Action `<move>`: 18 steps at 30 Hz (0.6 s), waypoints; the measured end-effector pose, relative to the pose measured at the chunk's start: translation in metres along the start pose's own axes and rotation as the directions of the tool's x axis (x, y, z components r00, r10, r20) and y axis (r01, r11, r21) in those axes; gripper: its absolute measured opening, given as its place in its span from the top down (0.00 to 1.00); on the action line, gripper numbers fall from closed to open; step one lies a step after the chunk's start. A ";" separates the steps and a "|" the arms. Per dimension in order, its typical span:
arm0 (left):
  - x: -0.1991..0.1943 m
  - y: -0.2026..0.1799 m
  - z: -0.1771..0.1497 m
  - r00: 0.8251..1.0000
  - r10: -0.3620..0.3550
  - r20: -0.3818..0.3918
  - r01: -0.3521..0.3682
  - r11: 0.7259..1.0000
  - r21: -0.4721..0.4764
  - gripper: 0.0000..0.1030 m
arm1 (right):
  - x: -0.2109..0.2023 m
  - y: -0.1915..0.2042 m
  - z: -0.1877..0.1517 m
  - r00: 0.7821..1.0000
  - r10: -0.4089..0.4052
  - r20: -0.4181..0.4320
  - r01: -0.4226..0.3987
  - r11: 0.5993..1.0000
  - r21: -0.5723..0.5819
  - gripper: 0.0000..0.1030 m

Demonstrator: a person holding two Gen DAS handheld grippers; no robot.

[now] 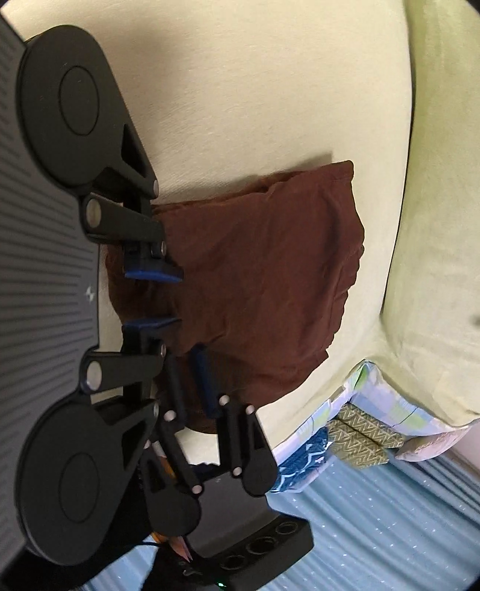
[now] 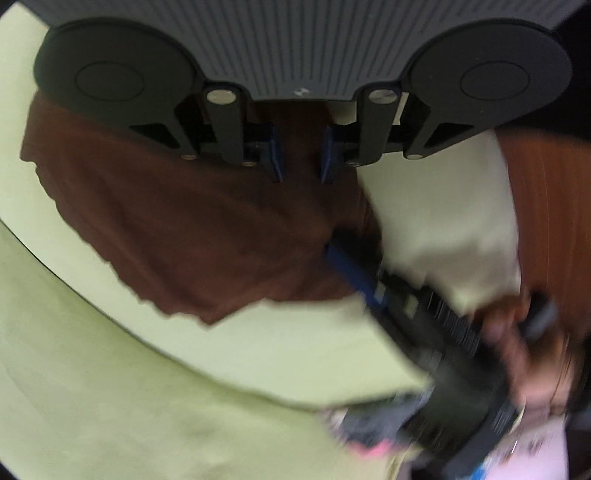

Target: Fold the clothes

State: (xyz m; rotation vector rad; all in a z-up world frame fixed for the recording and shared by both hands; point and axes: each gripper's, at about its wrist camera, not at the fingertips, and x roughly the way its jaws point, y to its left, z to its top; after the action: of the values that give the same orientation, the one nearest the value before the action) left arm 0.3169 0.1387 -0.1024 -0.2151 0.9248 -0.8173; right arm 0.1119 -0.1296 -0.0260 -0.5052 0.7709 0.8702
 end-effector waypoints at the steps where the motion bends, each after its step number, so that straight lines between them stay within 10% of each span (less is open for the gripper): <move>1: -0.002 0.002 -0.002 1.000 -0.008 0.004 0.008 1.000 -0.003 0.74 | -0.004 0.001 -0.007 1.000 -0.001 -0.015 0.001 1.000 -0.016 0.81; 11: -0.015 -0.022 0.001 0.996 0.074 0.048 -0.077 0.995 0.060 0.76 | -0.052 -0.021 -0.022 0.999 -0.033 0.041 0.026 0.988 0.154 0.82; 18: -0.015 0.012 -0.014 0.992 0.068 0.104 -0.059 0.994 -0.092 0.93 | -0.002 -0.009 0.027 0.996 -0.031 0.089 0.024 0.997 0.071 0.82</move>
State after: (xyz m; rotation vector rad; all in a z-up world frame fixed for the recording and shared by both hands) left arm 0.3067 0.1600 -0.1073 -0.3031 0.8635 -0.6997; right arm 0.1293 -0.1176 -0.0065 -0.4113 0.7075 0.8323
